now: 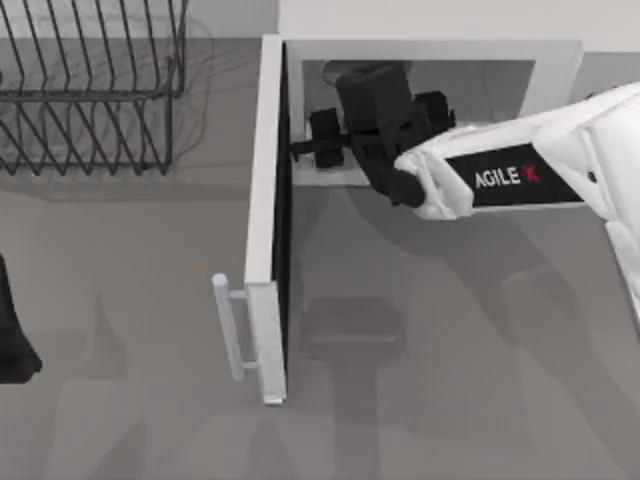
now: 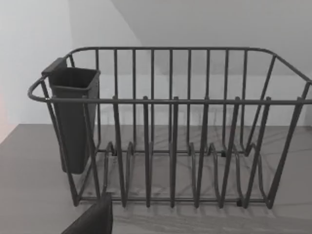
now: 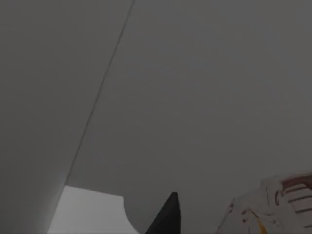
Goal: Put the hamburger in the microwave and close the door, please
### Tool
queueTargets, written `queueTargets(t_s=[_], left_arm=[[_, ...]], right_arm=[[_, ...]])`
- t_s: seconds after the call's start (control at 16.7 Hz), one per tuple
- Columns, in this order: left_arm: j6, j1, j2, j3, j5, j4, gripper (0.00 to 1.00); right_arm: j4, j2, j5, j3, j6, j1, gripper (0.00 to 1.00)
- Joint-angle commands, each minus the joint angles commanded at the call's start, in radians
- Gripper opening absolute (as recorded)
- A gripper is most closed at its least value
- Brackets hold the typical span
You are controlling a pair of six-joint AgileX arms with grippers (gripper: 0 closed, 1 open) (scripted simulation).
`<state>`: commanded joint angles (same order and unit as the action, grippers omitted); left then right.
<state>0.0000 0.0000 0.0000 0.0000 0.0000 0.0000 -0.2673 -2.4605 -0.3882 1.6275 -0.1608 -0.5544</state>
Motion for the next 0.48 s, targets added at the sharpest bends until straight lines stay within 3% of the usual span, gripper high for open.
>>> queueTargets(t_s=[0.48], left_arm=[[0.000, 0.000, 0.000, 0.000, 0.000, 0.000, 1.00]], right_arm=[[-0.072, 0.141, -0.064, -0.139, -0.049, -0.070, 1.00]])
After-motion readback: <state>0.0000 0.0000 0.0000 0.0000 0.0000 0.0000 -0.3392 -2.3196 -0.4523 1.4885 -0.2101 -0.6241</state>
